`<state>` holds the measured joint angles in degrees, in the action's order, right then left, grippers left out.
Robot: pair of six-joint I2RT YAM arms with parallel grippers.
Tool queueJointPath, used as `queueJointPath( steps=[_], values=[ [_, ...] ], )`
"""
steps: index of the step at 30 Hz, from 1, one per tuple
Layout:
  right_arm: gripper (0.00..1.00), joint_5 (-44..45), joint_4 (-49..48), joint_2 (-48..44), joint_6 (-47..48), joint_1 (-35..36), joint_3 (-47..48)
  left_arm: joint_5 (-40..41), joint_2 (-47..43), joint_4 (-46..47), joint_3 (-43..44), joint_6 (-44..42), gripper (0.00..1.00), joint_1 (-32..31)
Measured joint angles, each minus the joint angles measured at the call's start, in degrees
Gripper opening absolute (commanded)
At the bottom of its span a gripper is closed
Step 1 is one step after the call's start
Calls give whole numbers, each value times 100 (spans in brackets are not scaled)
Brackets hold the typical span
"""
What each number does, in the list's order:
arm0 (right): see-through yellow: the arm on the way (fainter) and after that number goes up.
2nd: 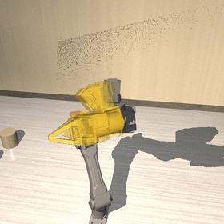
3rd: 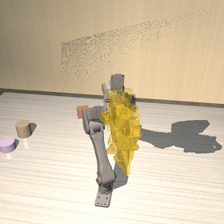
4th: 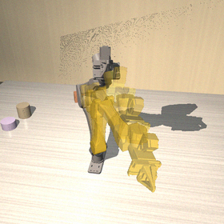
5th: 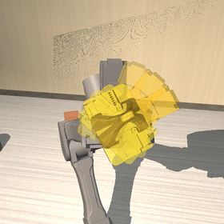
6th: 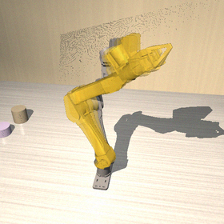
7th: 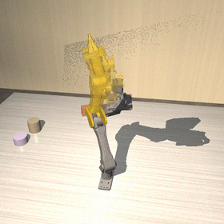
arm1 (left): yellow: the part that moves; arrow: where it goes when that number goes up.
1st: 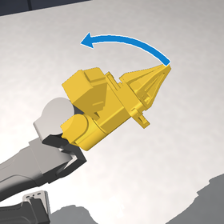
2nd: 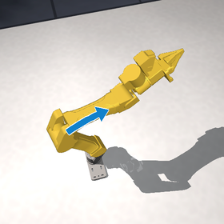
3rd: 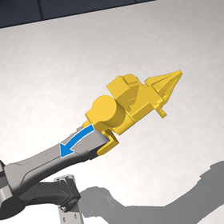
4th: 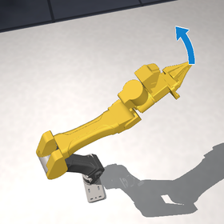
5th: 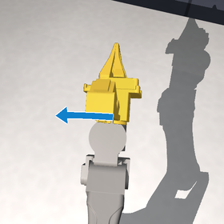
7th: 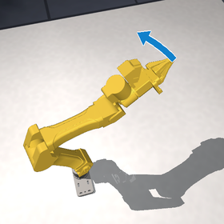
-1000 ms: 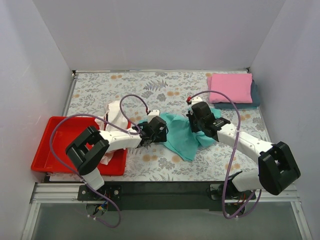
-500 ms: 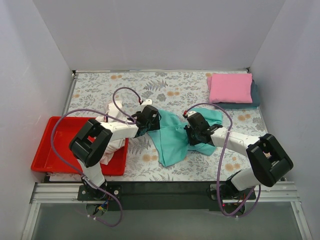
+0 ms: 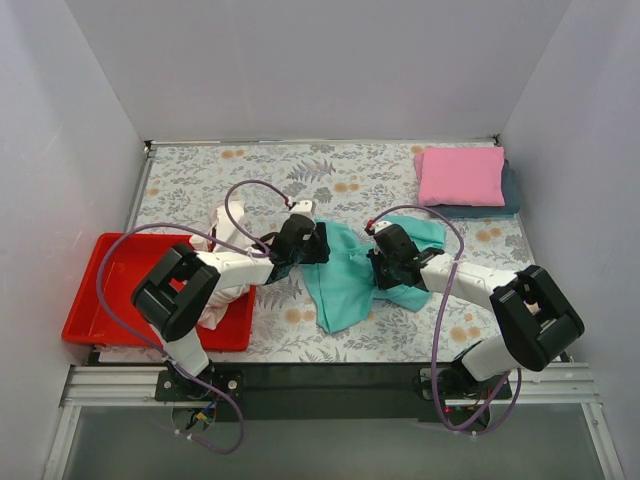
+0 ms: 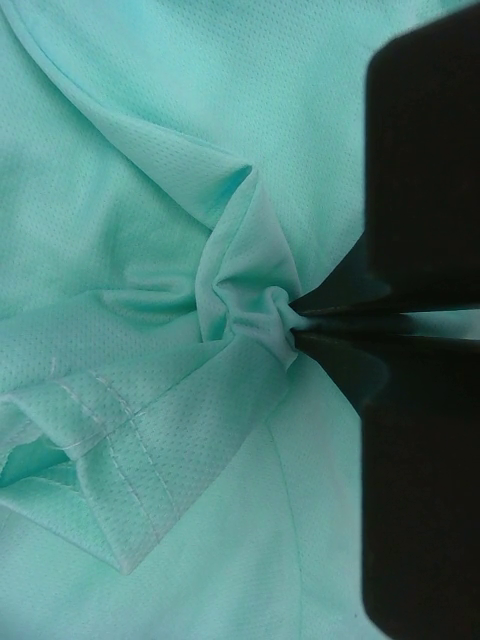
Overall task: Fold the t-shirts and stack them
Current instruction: Flatten the tshirt out
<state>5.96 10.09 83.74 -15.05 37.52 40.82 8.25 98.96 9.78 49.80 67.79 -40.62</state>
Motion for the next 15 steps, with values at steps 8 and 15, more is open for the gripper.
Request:
queueJointPath(
  steps=[8, 15],
  values=[
    [4, -24, -39, 46, 0, 0, 26, 1185, -844, -330, -505, -39, 50, -533],
    [4, -70, -129, 133, 0, 0, 76, 1349, -1233, -284, -503, -153, 49, -662]
  ],
)
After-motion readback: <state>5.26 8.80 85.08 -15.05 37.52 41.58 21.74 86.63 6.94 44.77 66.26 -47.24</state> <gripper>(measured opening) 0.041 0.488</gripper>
